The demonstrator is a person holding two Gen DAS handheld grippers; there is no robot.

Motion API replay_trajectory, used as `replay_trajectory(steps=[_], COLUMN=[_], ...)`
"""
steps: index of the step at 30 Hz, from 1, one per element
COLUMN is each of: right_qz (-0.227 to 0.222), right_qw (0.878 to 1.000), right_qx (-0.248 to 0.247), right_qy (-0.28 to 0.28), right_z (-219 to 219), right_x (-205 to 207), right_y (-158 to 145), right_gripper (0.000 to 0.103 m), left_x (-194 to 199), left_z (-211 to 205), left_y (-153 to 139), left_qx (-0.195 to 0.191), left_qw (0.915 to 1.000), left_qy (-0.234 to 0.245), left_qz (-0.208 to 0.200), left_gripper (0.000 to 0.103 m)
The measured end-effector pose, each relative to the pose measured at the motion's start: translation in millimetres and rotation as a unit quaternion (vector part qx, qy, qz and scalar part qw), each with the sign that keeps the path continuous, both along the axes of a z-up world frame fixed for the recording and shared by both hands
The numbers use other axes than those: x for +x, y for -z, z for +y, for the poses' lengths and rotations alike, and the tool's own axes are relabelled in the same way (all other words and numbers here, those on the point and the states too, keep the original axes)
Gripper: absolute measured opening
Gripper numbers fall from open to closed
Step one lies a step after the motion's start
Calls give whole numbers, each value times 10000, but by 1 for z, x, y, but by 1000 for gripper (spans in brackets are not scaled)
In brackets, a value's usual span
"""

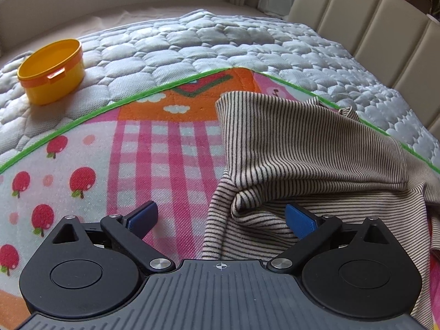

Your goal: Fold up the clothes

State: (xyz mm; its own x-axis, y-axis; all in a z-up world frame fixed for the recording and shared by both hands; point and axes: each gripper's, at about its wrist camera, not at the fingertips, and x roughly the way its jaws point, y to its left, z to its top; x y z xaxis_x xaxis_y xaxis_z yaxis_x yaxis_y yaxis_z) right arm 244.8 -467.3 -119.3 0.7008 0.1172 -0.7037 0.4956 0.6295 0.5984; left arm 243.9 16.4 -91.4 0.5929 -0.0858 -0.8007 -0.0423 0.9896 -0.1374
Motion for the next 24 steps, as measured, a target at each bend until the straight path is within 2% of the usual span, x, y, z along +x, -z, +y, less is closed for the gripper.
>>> replay_trajectory(steps=[1, 2, 3, 5, 7, 10, 13, 16, 18, 21, 24], right_qz=[-89, -98, -51, -139, -458, -1036, -1552, -1890, -2017, -2083, -1861], right_qw=[9994, 9964, 9887, 9670, 9541, 9400, 9170, 8975, 8880, 8801, 8727], right_qx=[-322, -813, -1420, -2371, -2731, -2891, -3119, -3135, -3095, -2827, -2515], right_qy=[-54, -234, -487, -923, -1137, -1485, -1943, -2459, -2738, -3196, -3748], right_z=[7, 17, 30, 55, 72, 99, 133, 166, 184, 200, 214], right_x=[4, 10, 17, 23, 22, 19, 15, 7, 1, -6, -16], right_y=[0, -4, -9, -20, -33, -59, -81, -92, -95, -94, -86], right_gripper=[67, 60, 47, 35, 30, 29, 28, 28, 28, 28, 29], left_x=[0, 0, 0, 2, 3, 4, 3, 3, 2, 2, 3], left_z=[1, 1, 2, 3, 3, 2, 0, 1, 2, 4, 6], left_y=[0, 0, -1, -1, -2, -1, -1, -2, -2, -3, -3], left_qx=[-27, -65, -104, -181, -211, -206, -193, -229, -274, -332, -381], left_qw=[10000, 10000, 9999, 9998, 9998, 9998, 9998, 9997, 9996, 9994, 9993], left_qy=[0, -13, -27, -56, -62, -36, -9, -12, -27, -44, -57], left_qz=[-5, -3, 0, -1, -8, -12, -14, -9, 0, 12, 25], left_gripper=[102, 102, 102, 102, 102, 102, 102, 102, 102, 102, 102])
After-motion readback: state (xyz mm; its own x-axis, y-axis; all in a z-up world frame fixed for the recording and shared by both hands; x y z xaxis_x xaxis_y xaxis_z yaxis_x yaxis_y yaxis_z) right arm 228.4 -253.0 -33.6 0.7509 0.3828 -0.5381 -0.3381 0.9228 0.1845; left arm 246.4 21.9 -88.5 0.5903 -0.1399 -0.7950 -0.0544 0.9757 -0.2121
